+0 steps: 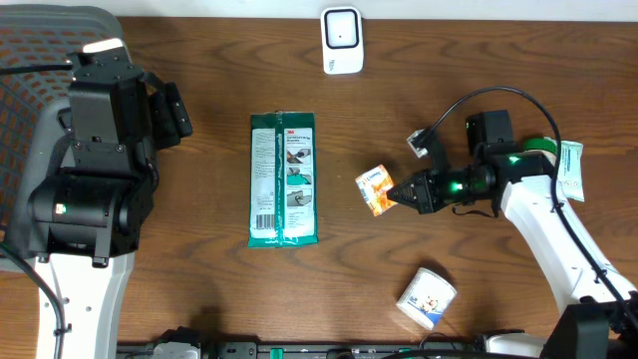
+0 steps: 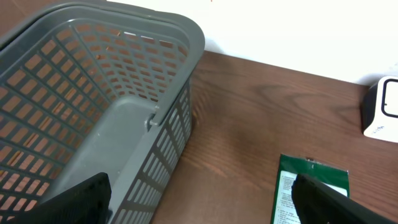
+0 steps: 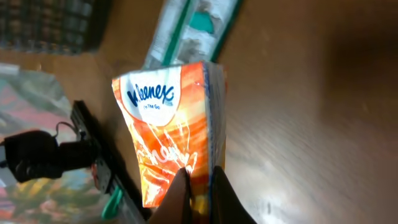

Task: Scan the item barcode
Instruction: 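Lift the Kleenex pack and pull it right with the right gripper, then hold the Kleenex pack in front of the white scanner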

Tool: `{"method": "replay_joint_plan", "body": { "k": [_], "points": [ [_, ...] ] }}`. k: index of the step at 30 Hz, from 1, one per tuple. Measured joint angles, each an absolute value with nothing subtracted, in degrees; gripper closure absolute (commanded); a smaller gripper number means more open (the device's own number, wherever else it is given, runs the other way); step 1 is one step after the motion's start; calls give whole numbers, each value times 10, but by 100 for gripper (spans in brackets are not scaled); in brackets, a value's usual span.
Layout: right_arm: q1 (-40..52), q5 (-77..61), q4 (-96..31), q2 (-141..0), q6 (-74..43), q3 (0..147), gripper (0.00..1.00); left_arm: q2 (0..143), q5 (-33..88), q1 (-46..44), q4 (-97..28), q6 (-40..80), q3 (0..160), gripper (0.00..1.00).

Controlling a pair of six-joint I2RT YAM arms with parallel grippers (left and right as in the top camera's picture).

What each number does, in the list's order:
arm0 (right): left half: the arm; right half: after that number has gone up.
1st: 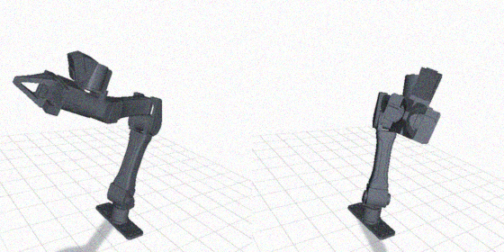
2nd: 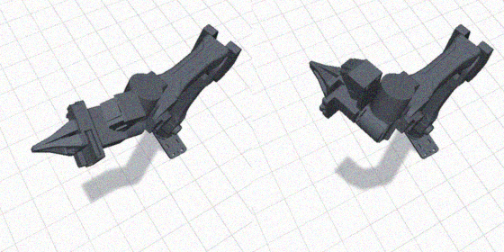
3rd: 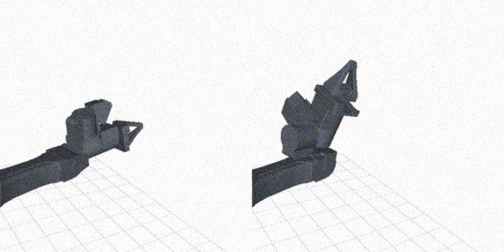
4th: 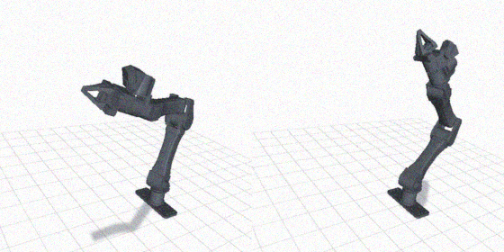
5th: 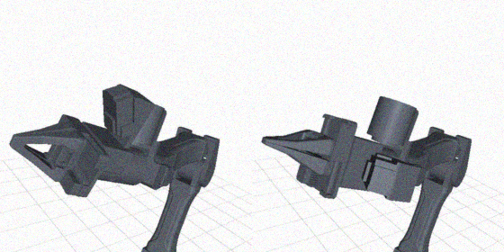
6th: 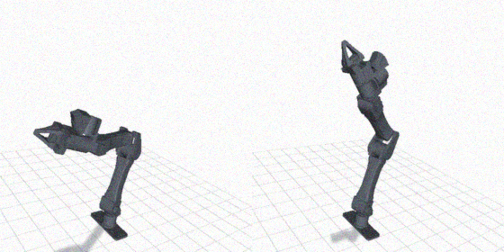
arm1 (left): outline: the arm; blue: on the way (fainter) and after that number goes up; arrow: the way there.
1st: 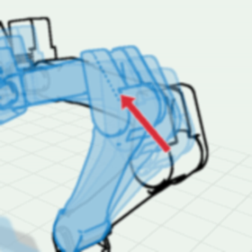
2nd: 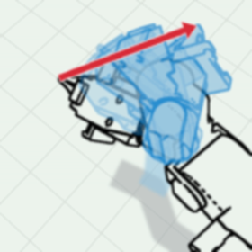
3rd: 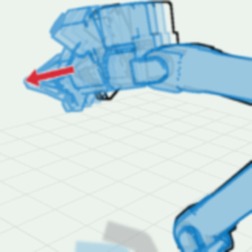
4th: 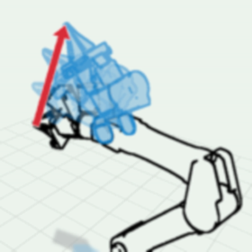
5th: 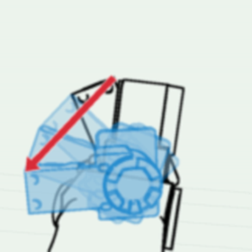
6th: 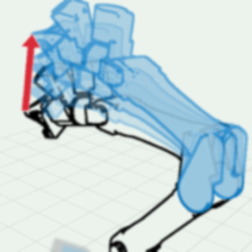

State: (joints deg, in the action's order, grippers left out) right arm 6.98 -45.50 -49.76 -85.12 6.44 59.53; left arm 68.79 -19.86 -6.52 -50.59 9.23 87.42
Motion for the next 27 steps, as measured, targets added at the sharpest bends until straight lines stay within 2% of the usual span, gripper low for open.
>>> {"method": "replay_joint_plan", "body": {
  "k": [6, 12, 20, 27],
  "points": [
    [80, -323, -648, -851, 24, 756, 99, 688, -199, -65, -506, 92, 874, 8],
    [150, -149, -674, -851, -13, 877, 99, 688, -199, -65, -506, 92, 874, 8],
    [270, 135, -527, -852, -53, 903, 99, 688, -199, -65, -506, 92, 874, 8],
    [314, 263, -373, -899, 37, 910, 99, 688, -199, -65, -506, 92, 874, 8]
  ]
}}
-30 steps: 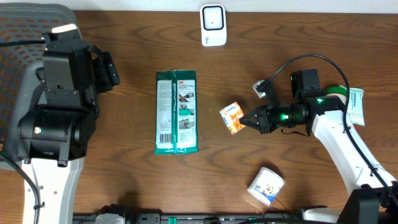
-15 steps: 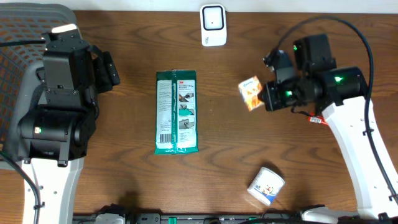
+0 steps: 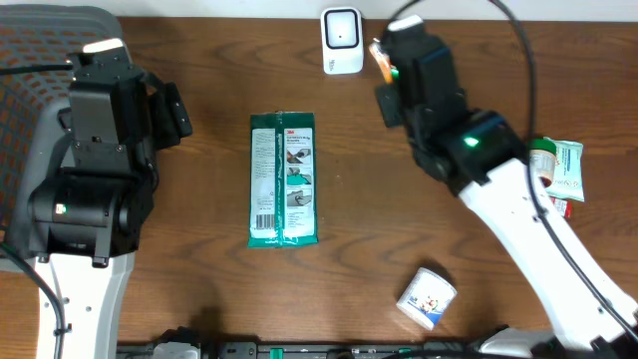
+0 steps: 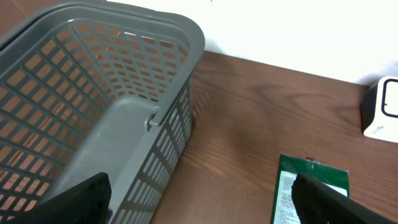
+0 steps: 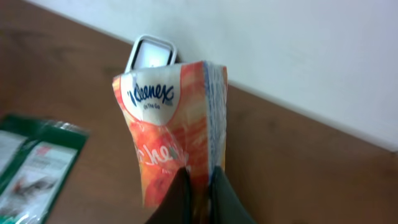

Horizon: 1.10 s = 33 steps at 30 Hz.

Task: Scan the item barcode
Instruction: 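Hold the Kleenex pack in front of the white scanner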

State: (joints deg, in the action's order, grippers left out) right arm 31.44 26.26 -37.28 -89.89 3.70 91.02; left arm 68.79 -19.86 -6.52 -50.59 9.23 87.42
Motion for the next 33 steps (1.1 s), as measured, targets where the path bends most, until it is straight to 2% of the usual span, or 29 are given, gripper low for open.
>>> {"method": "replay_joint_plan", "body": {
  "k": [8, 21, 27, 33],
  "points": [
    [317, 310, -168, -1033, 189, 910, 99, 688, -198, -65, -506, 92, 874, 8],
    [317, 326, 87, -1216, 519, 910, 99, 688, -199, -65, -506, 92, 874, 8],
    [315, 331, 165, -1257, 647, 910, 99, 688, -199, -65, -506, 92, 874, 8],
    [302, 309, 192, -1274, 693, 910, 99, 688, -199, -65, -506, 92, 874, 8]
  ]
}}
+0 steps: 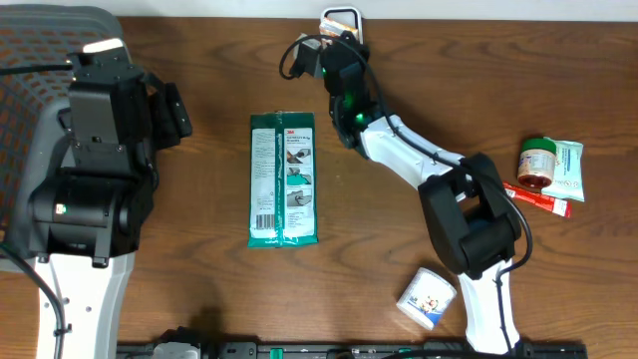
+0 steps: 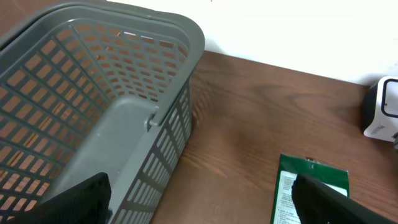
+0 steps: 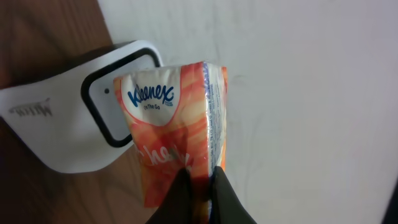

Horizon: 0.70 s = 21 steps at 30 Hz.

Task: Scan the item barcode
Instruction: 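Hold the Kleenex pack in front of the white scanner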

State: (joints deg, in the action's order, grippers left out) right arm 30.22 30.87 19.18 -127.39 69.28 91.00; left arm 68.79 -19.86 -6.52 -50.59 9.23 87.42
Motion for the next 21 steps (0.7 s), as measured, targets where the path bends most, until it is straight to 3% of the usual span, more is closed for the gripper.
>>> {"method": "replay_joint_plan", "body": {
  "k": [21],
  "points": [
    [237, 179, 184, -1291, 525, 910, 99, 688, -199, -65, -506, 92, 874, 8]
  ]
}}
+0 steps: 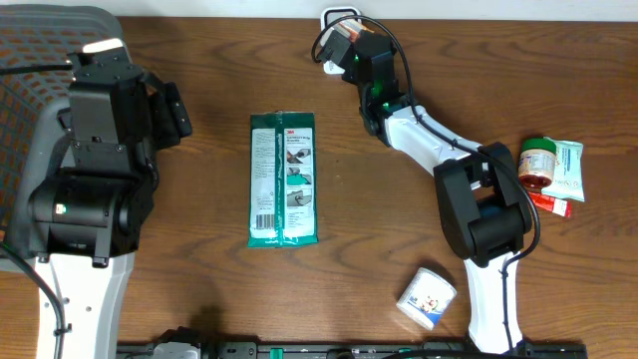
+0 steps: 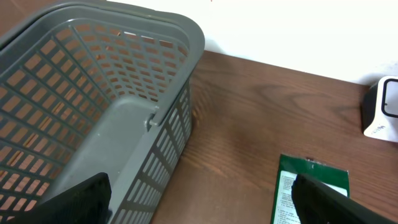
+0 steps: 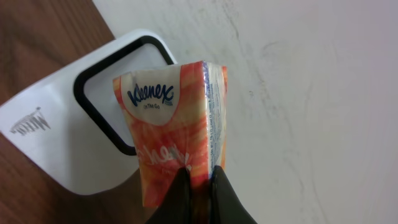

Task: Scan the item barcode
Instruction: 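Hold the Kleenex pack in front of the white scanner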

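Note:
My right gripper [image 3: 198, 177] is shut on an orange Kleenex tissue pack [image 3: 174, 124]. It holds the pack right in front of the white barcode scanner [image 3: 68, 134], whose black-framed window faces the pack. From overhead the pack [image 1: 351, 34] hangs at the scanner [image 1: 333, 17] by the table's far edge. My left gripper [image 2: 199, 199] stands open beside the grey basket, with nothing between its fingers.
A grey mesh basket [image 2: 93, 106] fills the left side. A green wipes pack [image 1: 284, 179] lies mid-table. A small jar [image 1: 536, 160], a pale packet [image 1: 568, 165] and a red tube [image 1: 543, 202] sit at the right. A white tub [image 1: 427, 297] lies near the front.
My right gripper with the tissue pack has shifted slightly right in front of the scanner, so the scanner window now sits closer behind the pack. The left arm has not moved.
My right gripper first held the tissue pack low over the table's middle right. It then held it raised near the far edge, close to the scanner. After that the pack was in front of the scanner, and it is still there now.

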Tool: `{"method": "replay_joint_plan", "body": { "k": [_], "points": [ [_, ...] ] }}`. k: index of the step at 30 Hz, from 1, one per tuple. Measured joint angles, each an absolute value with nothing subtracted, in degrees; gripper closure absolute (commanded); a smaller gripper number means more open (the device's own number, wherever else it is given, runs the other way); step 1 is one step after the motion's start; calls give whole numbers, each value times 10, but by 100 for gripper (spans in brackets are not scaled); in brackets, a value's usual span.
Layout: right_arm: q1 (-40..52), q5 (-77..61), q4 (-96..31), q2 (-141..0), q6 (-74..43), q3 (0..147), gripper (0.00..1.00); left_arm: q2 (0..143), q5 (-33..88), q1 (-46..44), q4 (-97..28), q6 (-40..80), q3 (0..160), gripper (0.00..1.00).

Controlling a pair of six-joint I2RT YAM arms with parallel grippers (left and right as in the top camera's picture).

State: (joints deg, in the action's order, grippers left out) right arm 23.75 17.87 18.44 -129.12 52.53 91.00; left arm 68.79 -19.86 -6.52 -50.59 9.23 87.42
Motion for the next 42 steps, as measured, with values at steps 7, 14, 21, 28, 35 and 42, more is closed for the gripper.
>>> {"method": "replay_joint_plan", "body": {
  "k": [7, 14, 21, 28, 35, 42],
  "points": [
    [236, 174, 194, -1291, 520, 910, 99, 688, -199, -65, -506, 92, 874, 8],
    [236, 173, 204, -1291, 521, 910, 99, 688, -199, -65, -506, 92, 874, 8],
    [234, 152, 165, -1291, 520, 910, 99, 688, -199, -65, -506, 92, 874, 8],
    [234, 122, 144, -1298, 491, 910, 99, 688, -199, -65, -506, 92, 874, 8],
    [218, 124, 144, -1299, 479, 910, 99, 688, -199, -65, -506, 92, 874, 8],
    [209, 131, 142, -1299, 454, 917, 99, 688, -199, -65, -506, 92, 874, 8]
  ]
}}
